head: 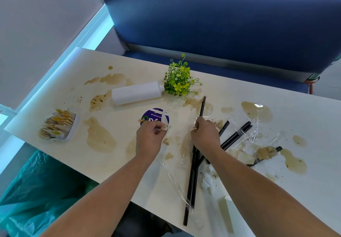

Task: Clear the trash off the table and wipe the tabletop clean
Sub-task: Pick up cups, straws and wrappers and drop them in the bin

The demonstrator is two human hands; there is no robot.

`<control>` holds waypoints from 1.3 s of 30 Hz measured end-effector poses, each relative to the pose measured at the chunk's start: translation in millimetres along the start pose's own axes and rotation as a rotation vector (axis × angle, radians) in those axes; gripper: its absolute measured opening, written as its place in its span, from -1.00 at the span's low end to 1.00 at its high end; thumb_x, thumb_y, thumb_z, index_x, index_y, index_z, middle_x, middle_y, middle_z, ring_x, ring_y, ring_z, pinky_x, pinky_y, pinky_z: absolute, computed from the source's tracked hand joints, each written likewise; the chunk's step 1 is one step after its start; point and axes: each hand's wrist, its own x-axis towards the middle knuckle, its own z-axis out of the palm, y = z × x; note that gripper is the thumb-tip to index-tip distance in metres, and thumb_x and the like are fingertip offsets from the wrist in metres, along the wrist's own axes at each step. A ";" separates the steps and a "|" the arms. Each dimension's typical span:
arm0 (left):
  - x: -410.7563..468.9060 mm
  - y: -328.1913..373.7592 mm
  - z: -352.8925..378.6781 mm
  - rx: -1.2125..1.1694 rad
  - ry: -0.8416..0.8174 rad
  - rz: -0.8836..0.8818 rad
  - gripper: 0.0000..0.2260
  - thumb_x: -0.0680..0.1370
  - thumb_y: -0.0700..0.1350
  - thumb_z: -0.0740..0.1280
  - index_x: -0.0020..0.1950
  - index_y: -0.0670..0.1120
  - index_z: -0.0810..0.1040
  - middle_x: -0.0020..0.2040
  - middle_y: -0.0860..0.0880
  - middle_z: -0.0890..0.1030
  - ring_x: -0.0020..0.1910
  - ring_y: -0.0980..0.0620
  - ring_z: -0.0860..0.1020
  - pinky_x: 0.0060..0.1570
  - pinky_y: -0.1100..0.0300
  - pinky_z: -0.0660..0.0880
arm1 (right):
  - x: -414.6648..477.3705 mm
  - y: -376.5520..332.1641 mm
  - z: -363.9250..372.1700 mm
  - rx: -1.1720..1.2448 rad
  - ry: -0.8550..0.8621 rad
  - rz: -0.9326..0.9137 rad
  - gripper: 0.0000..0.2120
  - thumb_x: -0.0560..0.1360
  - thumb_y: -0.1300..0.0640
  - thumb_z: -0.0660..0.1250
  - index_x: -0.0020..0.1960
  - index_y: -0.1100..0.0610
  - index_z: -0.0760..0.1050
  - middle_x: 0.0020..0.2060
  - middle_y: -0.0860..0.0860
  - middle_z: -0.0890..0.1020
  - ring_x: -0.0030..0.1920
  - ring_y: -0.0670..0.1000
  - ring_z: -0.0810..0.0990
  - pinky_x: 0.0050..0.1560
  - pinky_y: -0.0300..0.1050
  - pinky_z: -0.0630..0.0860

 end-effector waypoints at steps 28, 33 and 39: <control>-5.1 12.0 -62.7 -0.329 0.130 -0.276 -0.77 0.68 0.02 0.21 0.08 0.04 0.66 -0.08 0.11 0.70 -0.13 0.18 0.64 -0.17 0.24 0.50 | -31.3 -76.5 0.5 0.302 0.029 -0.317 -0.76 0.56 0.17 0.32 0.09 -0.08 0.32 -0.14 -0.05 0.55 -0.22 -0.08 0.57 -0.54 -0.30 0.44; -9.5 -21.7 -107.4 -0.207 0.232 -0.256 -0.85 0.63 -0.02 0.34 0.08 0.04 0.70 -0.03 0.22 0.68 -0.02 0.14 0.64 0.02 0.06 0.62 | -45.5 -117.6 30.3 0.251 -0.005 -0.342 -0.74 0.54 0.19 0.34 0.08 -0.07 0.32 -0.16 -0.11 0.54 -0.18 -0.12 0.55 -0.28 -0.20 0.47; -19.9 -72.5 -166.4 -0.383 0.290 -0.334 -0.91 0.58 -0.07 0.43 0.00 0.10 0.73 0.02 0.05 0.69 -0.06 0.07 0.70 -0.02 0.04 0.69 | -67.6 -174.9 79.4 0.248 -0.075 -0.403 -0.73 0.54 0.18 0.34 0.11 -0.08 0.34 -0.21 -0.08 0.55 -0.27 -0.11 0.57 -0.54 -0.31 0.41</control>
